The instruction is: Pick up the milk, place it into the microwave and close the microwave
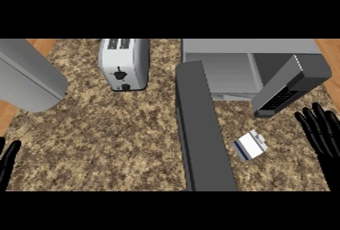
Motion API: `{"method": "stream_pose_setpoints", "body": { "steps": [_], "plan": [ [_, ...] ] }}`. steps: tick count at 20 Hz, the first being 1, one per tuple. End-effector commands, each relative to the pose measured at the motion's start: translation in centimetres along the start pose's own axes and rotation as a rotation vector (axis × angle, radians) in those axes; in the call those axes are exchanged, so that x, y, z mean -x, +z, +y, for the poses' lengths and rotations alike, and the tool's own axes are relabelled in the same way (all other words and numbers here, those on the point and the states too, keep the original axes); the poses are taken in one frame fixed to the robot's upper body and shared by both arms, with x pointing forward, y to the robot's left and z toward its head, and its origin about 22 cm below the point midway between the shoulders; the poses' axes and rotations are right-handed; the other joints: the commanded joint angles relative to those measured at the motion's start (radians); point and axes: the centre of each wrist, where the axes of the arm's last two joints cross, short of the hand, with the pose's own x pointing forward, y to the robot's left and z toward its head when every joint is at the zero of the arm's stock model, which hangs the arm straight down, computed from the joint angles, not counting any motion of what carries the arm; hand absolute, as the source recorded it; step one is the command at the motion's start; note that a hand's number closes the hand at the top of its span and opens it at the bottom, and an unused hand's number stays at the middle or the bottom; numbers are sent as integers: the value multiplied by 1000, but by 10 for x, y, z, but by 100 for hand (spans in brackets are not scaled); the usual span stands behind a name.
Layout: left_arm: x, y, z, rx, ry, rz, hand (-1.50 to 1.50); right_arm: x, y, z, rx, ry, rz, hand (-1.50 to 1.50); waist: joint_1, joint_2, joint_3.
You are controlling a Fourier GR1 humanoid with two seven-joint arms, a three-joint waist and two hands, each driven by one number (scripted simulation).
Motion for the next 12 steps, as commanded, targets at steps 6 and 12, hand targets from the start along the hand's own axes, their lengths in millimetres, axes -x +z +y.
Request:
{"method": "stream_pose_setpoints", "body": {
  "steps": [6,12],
  "plan": [
    [-23,27,15,10,14,-42,-150,57,-1,3,78,60,103,-150,9,1,0],
    [-19,43,16,-2,13,-39,-150,95,22,-25,161,98,159,-150,9,1,1]
  ]
}}
